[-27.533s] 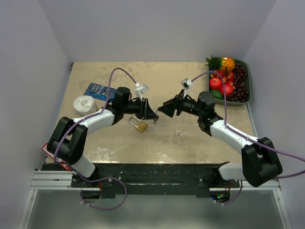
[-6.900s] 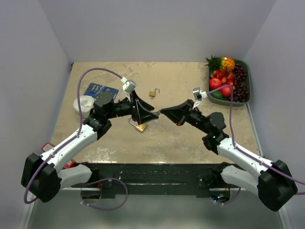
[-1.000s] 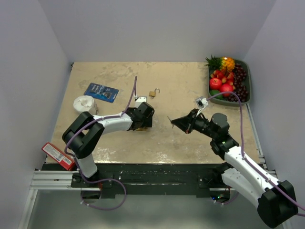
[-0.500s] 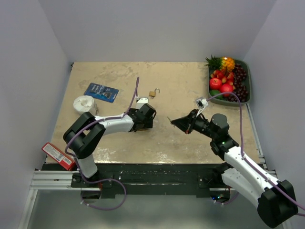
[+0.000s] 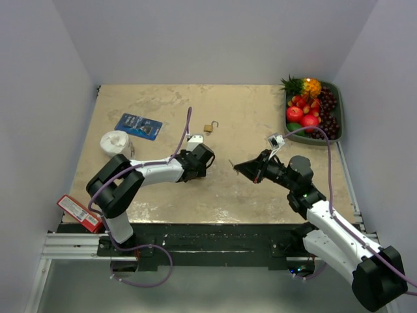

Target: Unlock with the key

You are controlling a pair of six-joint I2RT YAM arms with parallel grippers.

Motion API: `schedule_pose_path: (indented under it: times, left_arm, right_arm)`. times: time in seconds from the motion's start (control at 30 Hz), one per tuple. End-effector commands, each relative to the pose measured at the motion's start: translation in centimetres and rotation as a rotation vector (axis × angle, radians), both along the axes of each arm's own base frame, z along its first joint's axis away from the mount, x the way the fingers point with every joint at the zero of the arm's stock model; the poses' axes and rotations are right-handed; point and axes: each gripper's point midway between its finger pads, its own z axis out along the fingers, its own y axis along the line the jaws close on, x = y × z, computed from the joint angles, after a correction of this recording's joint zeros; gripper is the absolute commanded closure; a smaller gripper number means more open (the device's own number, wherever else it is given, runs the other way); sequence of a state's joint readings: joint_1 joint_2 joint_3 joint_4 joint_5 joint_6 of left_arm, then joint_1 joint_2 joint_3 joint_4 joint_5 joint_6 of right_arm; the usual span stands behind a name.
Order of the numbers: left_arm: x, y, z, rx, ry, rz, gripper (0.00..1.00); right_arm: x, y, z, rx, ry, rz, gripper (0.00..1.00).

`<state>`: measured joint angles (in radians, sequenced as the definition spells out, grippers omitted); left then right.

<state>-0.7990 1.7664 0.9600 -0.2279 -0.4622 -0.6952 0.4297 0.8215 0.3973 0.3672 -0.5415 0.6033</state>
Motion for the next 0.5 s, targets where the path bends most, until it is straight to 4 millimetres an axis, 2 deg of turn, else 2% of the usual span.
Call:
schedule_pose_path:
  times: [0.0, 0.07, 0.1, 0.2, 0.33, 0.37, 0.43, 0.47]
  left_arm:
    - [-7.0, 4.0, -6.2, 0.151, 0.297, -0.040, 0.65]
    - [-6.2, 2.7, -5.6, 0.094, 0.271, -0.043, 0.74]
    - [-6.1, 1.9, -5.3, 0.057, 0.270, -0.050, 0.84]
    - [-5.1, -1.0, -3.5, -0.084, 0.228, -0.068, 1.00]
    - [-3.9, -4.7, 0.1, -0.288, 0.166, -0.077, 1.00]
    - [-3.3, -5.7, 1.7, -0.352, 0.128, -0.087, 1.00]
    - [-3.4, -7.0, 3.5, -0.443, 0.118, -0.095, 1.00]
    - [-2.9, -7.8, 5.1, -0.503, 0.081, -0.105, 1.00]
  right_arm:
    - [0.2, -0.4, 0.9, 0.011, -0.034, -0.023, 1.00]
    - [0.4, -0.6, 0.9, -0.007, -0.038, -0.039, 1.00]
    - [0.5, -0.8, 0.6, -0.030, -0.038, -0.046, 1.00]
    - [1.0, -1.5, -0.1, -0.086, -0.039, -0.083, 1.00]
    - [1.2, -2.0, -1.1, -0.133, -0.023, -0.110, 1.00]
    - [1.2, -1.9, -1.3, -0.136, -0.018, -0.110, 1.00]
    - [1.2, -1.5, -1.5, -0.125, -0.009, -0.106, 1.00]
    - [1.1, -1.2, -1.9, -0.121, -0.004, -0.101, 1.00]
